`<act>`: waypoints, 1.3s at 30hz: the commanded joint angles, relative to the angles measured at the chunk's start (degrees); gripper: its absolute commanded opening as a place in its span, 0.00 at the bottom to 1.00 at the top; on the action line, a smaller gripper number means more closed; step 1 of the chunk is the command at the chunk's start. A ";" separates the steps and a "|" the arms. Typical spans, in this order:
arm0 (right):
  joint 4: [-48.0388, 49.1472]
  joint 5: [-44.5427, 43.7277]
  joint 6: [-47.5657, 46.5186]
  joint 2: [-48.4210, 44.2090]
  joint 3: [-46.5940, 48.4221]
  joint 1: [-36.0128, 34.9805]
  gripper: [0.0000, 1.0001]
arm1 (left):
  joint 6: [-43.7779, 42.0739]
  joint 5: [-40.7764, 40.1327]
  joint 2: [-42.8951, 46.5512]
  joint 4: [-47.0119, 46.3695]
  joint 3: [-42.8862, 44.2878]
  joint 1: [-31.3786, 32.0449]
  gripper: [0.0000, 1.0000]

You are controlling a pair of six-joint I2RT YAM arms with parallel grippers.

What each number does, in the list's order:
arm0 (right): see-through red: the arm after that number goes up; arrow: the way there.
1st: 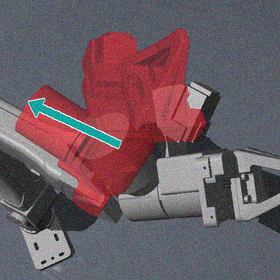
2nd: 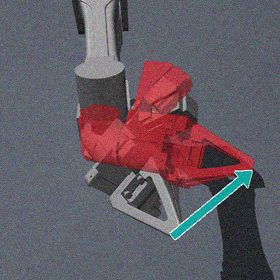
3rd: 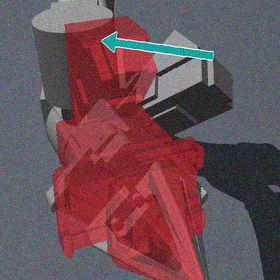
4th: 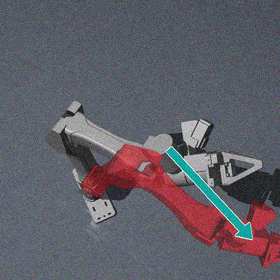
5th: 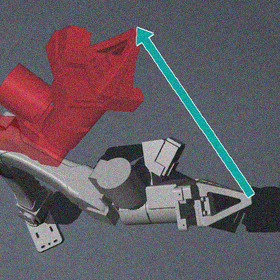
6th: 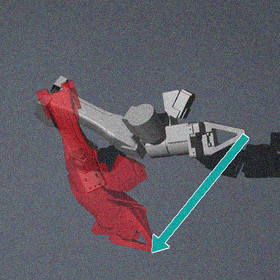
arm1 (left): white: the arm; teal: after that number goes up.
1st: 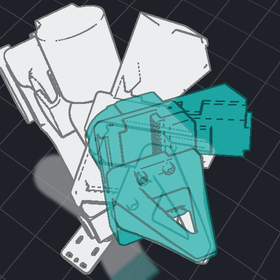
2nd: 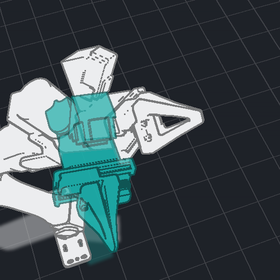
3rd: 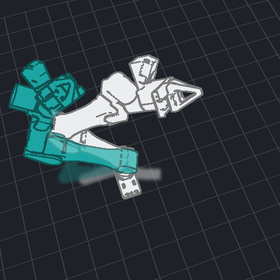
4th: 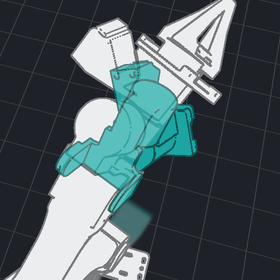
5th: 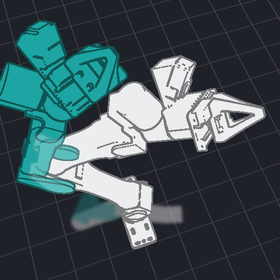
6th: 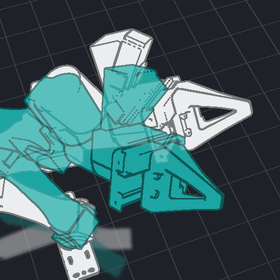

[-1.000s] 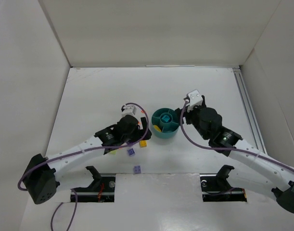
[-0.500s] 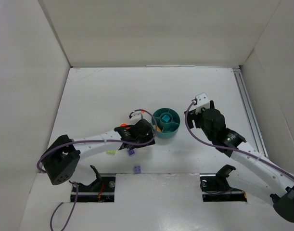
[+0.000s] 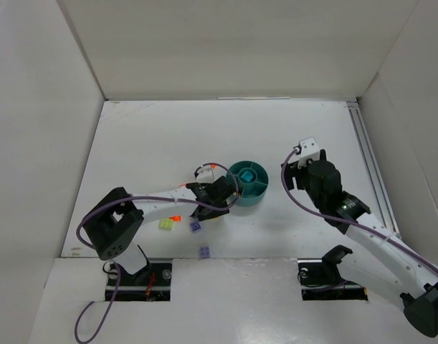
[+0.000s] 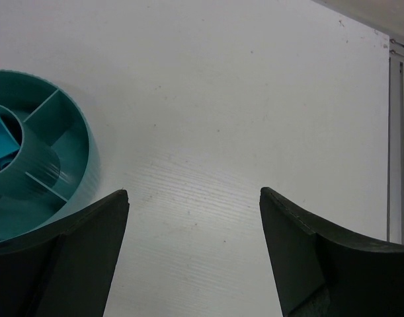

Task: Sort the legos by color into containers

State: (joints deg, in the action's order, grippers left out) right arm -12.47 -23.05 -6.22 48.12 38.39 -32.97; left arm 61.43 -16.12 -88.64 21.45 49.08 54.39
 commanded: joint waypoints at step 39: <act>-0.19 1.87 -1.78 -1.44 -0.25 4.32 0.85 | -17.75 -7.61 1.28 -5.63 19.04 -0.78 0.24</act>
State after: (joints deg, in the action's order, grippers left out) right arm -13.30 -21.21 -7.73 47.62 37.54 -29.15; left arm 45.08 -24.05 -88.27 18.15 65.80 54.19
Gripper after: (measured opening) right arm 0.847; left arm 0.329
